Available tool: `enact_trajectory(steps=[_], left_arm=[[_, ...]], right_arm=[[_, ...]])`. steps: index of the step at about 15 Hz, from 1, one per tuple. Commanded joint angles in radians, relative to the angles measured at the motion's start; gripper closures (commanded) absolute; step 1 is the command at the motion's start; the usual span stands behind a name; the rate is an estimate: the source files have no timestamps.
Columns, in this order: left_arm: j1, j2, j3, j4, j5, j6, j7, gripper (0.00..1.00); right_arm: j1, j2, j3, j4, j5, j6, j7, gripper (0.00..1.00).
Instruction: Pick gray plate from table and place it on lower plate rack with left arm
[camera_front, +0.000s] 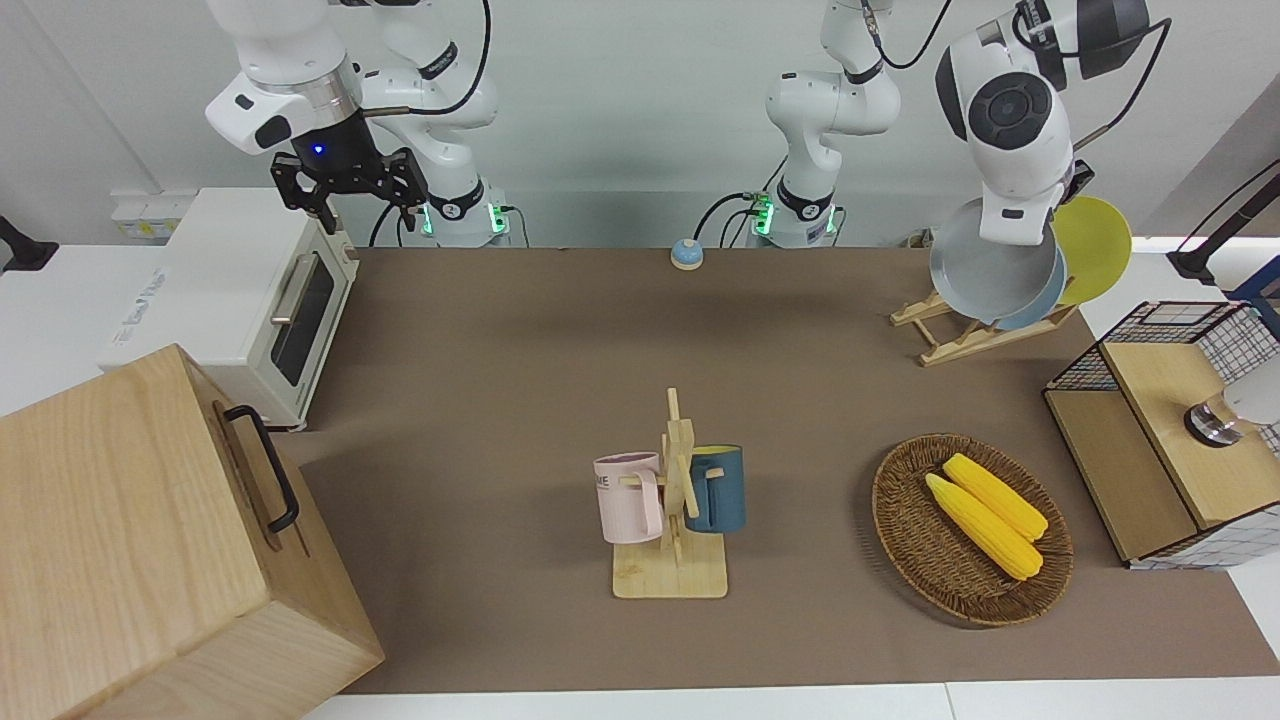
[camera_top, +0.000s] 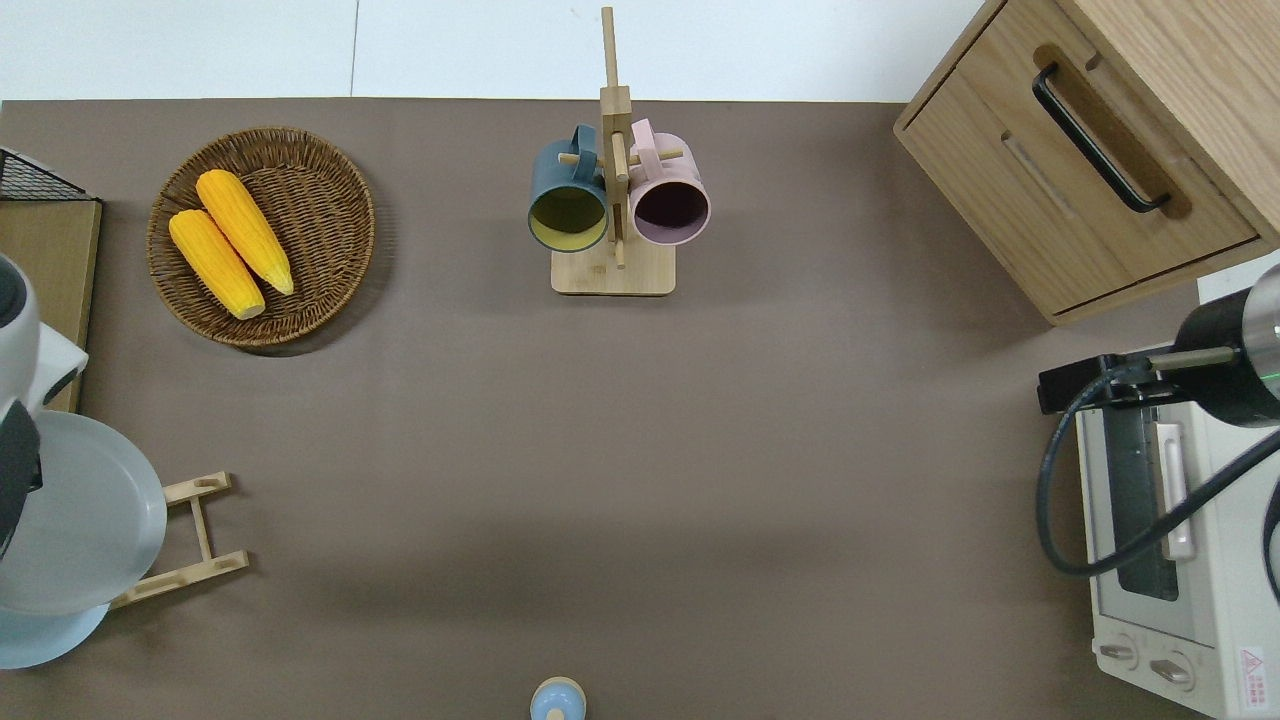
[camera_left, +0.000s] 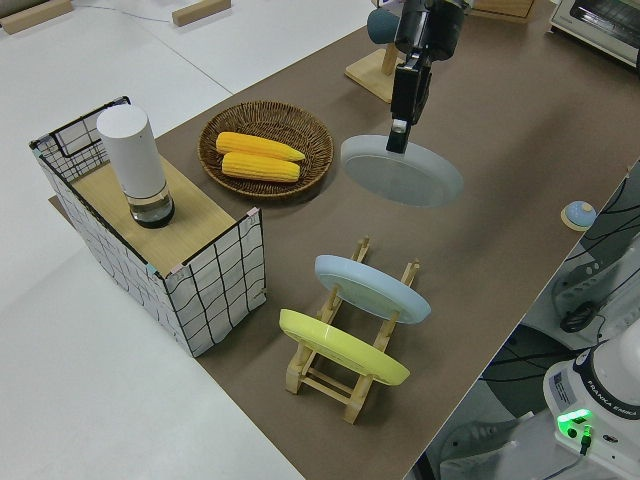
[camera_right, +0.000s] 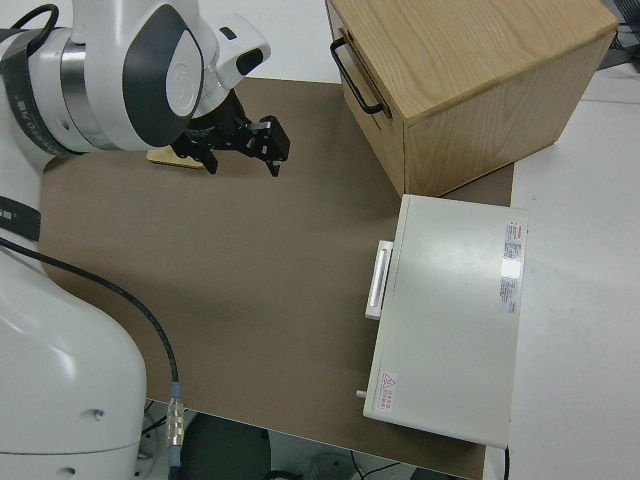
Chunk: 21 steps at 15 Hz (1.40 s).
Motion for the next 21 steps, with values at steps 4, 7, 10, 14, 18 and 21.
enact_trajectory(steps=[4,7,10,14,18,21], left_arm=[[-0.003,0.022,0.004,-0.156,0.125,0.079,-0.163,1.00],[-0.003,0.033,0.004,-0.174,0.135,0.088,-0.186,1.00],[-0.013,0.039,0.002,-0.199,0.138,0.089,-0.225,1.00],[-0.036,0.037,0.002,-0.249,0.138,0.102,-0.281,1.00],[-0.060,0.028,0.002,-0.300,0.138,0.105,-0.361,1.00],[-0.069,0.025,0.001,-0.327,0.138,0.114,-0.406,1.00]], right_arm=[[-0.025,-0.002,0.018,0.007,0.019,-0.015,0.009,0.013],[-0.025,-0.002,0.018,0.007,0.019,-0.015,0.009,0.011],[-0.025,-0.002,0.018,0.007,0.019,-0.015,0.009,0.013],[-0.025,-0.002,0.018,0.007,0.019,-0.015,0.009,0.011],[-0.025,-0.002,0.018,0.007,0.019,-0.015,0.009,0.013],[-0.025,-0.002,0.018,0.007,0.019,-0.015,0.009,0.011]])
